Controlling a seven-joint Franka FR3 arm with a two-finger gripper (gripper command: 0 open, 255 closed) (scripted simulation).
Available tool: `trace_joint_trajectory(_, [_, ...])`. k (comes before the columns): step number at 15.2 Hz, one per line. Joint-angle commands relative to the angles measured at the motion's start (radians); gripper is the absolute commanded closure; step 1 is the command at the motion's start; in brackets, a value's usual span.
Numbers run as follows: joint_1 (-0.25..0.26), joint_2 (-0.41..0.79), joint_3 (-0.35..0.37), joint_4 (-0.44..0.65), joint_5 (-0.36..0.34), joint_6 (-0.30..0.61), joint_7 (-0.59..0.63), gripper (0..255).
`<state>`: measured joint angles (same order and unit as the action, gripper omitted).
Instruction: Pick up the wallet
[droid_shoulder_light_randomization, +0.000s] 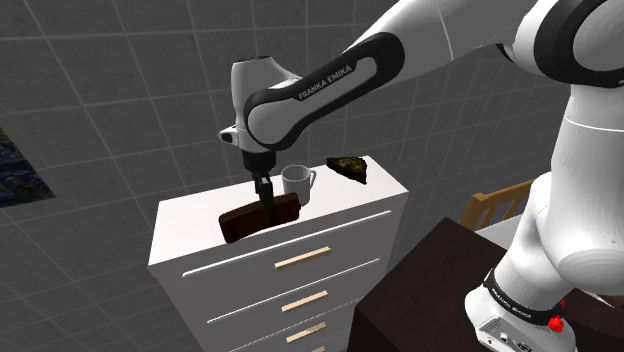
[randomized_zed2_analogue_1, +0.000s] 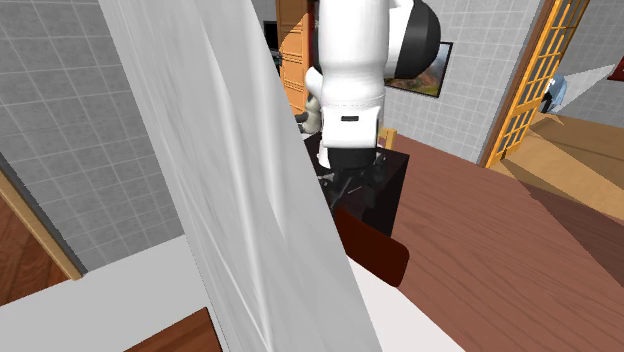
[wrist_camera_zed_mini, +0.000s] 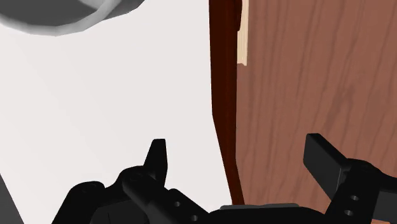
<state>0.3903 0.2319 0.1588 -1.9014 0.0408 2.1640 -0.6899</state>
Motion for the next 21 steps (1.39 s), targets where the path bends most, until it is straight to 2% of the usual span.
trace_joint_trajectory(1, [0.001,0.016,0.0,-0.008,-0.002,0.023,-0.002,0])
trace_joint_trajectory(6, [0.003,0.038,-0.001,-0.028,-0.005,0.066,-0.002,0])
trace_joint_trajectory(7, [0.002,0.039,-0.001,-0.028,-0.005,0.066,-0.003,255])
trace_joint_trajectory(16, [0.003,0.038,-0.001,-0.028,-0.005,0.066,-0.002,255])
trace_joint_trajectory(21, [0.001,0.007,0.001,0.0,-0.001,0.006,-0.002,255])
